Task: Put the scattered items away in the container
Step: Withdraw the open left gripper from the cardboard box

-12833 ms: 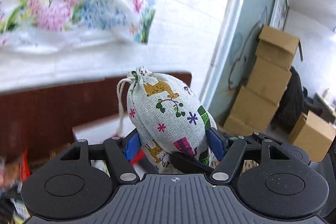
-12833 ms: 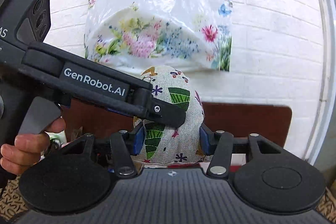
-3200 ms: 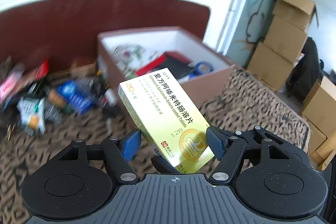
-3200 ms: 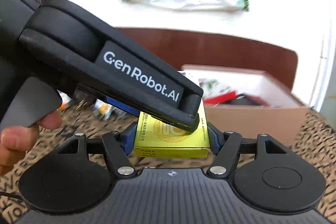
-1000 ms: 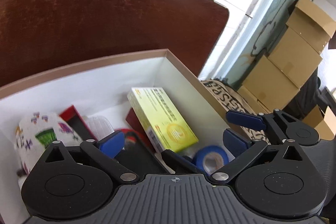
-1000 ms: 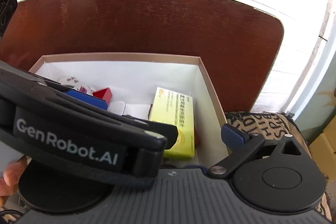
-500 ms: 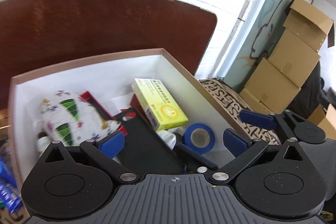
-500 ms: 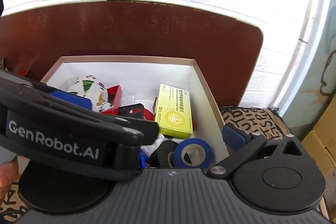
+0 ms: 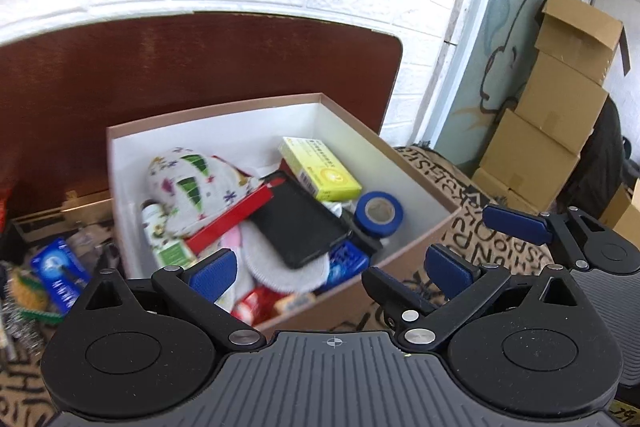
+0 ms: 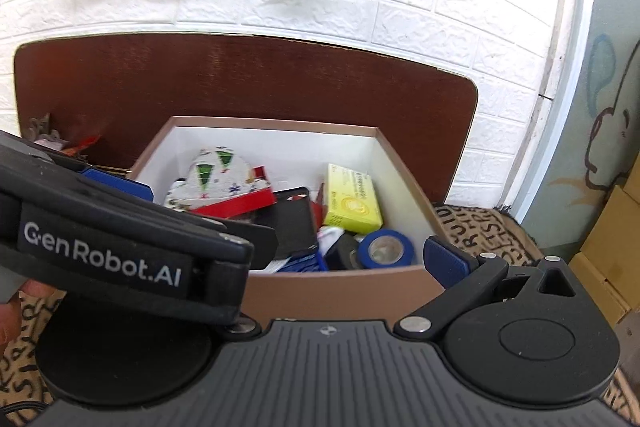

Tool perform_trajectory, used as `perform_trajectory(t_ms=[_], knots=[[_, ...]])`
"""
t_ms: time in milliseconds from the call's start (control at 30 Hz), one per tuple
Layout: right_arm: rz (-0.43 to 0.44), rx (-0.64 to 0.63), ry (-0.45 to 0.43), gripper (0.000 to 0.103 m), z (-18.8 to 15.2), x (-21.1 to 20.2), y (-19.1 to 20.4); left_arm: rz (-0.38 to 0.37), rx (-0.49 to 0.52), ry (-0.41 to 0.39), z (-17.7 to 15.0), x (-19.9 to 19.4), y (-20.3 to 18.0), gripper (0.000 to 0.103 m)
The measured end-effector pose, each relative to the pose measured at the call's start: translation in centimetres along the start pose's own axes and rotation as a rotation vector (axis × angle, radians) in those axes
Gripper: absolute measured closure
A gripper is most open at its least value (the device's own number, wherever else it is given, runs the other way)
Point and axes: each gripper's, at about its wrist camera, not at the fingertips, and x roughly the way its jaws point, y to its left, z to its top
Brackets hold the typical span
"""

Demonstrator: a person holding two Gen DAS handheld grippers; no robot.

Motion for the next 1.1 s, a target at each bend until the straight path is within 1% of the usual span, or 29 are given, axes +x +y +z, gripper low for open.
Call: perform_trajectory(t_ms=[133, 300, 400, 533, 800, 967, 1100], knots=[[0.028, 0.018, -0.017, 0.000, -1.2, -1.8, 1.8, 0.035, 0.013, -0.012, -1.9, -2.8, 0.4, 0.000], [0.069, 0.031, -0.018, 0.000, -2.6, -3.7, 4.7, 0.073, -0.023, -0.015, -4.7, -5.9, 2.0, 0.000], [0.084, 0.033, -0.007, 0.000, -3.5, -4.4, 6.7, 0.117, -0.025, -0.013, -6.3, -7.6, 3.0, 0.000], [0.129, 0.041, 0.020, 0.000, -4.5, -5.0, 9.4, 0.181, -0.033, -0.009, -8.2, -9.6, 4.4, 0.000], [0.173, 0.036, 0.053, 0.000, -5.7, -6.0, 14.0, 0.240, -0.072, 0.008, -10.8, -12.2, 7.0, 0.000], [0.197, 0.035, 0.071, 0.000, -5.9, -6.3, 16.1, 0.253, -0.117, 0.017, -12.1, -13.5, 8.8, 0.000], [0.206, 0.020, 0.092, 0.000, -6.2, -6.2, 17.7, 0.273, -0.133, 0.024, -12.9, -14.2, 10.0, 0.000]])
